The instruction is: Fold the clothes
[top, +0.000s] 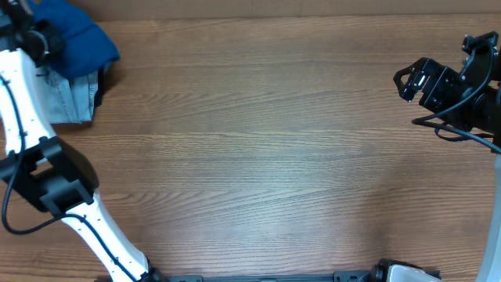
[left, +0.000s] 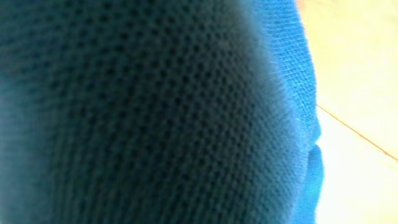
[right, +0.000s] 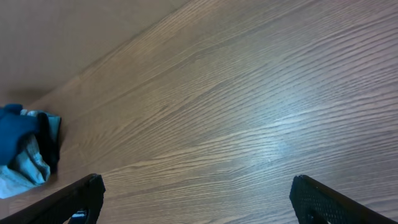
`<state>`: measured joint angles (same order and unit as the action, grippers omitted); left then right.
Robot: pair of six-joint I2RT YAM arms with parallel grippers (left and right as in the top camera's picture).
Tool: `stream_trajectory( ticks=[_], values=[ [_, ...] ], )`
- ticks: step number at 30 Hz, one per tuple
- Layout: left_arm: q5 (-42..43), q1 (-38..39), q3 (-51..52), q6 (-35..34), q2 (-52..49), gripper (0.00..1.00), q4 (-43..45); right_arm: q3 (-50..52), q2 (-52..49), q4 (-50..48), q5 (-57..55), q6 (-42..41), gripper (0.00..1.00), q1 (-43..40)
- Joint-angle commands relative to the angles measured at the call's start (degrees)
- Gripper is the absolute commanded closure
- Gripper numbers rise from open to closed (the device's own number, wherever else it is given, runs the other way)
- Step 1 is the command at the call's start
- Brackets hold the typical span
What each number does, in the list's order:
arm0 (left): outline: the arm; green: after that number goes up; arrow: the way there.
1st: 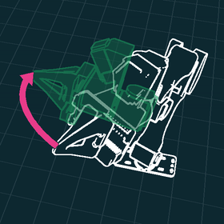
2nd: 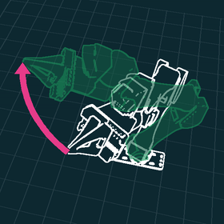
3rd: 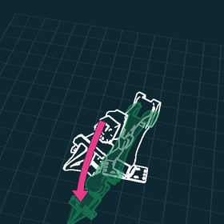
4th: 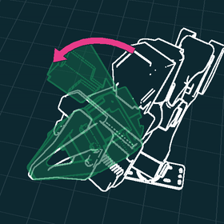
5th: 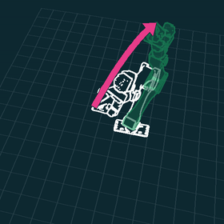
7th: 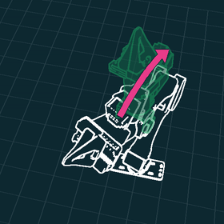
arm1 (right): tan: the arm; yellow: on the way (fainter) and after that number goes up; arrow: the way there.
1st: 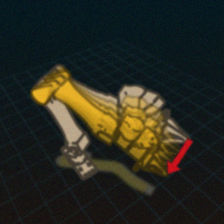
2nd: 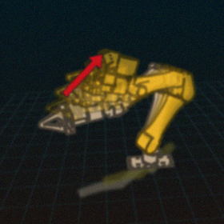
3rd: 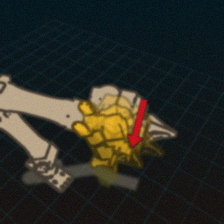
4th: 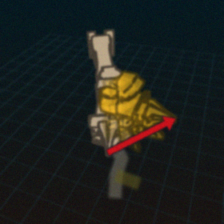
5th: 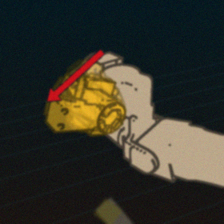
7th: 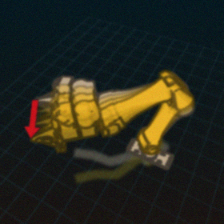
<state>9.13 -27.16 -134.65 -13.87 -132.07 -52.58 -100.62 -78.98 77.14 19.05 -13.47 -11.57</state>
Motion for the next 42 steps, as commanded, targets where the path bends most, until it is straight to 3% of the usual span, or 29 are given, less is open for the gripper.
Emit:
stream_trajectory(
  ticks=[1, 8, 11, 18, 26, 30, 37, 42],
  values=[
    [-0.8, -5.0, -1.6, -2.8, 3.9, 0.96, -0.3, -1.4, 0.2, -0.3, -0.5, 0.2, 0.0, -0.1],
    [12.0, -5.4, -1.6, 5.2, 4.0, 0.96, 9.9, -1.4, 0.2, -0.2, 0.2, 0.2, 0.0, -0.1],
    [13.4, -5.0, -1.6, 5.1, 4.0, 0.96, 10.7, -1.4, 0.2, 0.5, 0.4, 0.2, 0.0, -0.1],
    [11.8, -5.1, -1.6, 1.0, 4.0, 0.96, -5.3, -1.4, 0.2, 1.9, 0.3, 1.5, 0.0, -0.1],
    [5.3, -5.8, -1.6, -4.8, 4.0, 0.96, -12.0, -1.4, 0.2, 2.6, 0.3, 1.5, 0.0, -0.1],
    [8.3, -6.7, -1.6, -4.7, 4.5, 0.96, -5.6, -1.4, 0.2, 3.1, 0.3, 1.7, 0.0, -0.1],
    [25.7, -6.1, -1.6, -7.1, 6.7, 0.96, 15.0, -1.4, 0.2, 3.1, 0.3, 1.7, 0.0, -0.1],
    [25.9, -3.8, -1.6, -10.6, 6.8, 0.96, 21.6, -1.4, 0.2, 3.2, 0.4, 1.7, 0.0, -0.1]
  ],
)
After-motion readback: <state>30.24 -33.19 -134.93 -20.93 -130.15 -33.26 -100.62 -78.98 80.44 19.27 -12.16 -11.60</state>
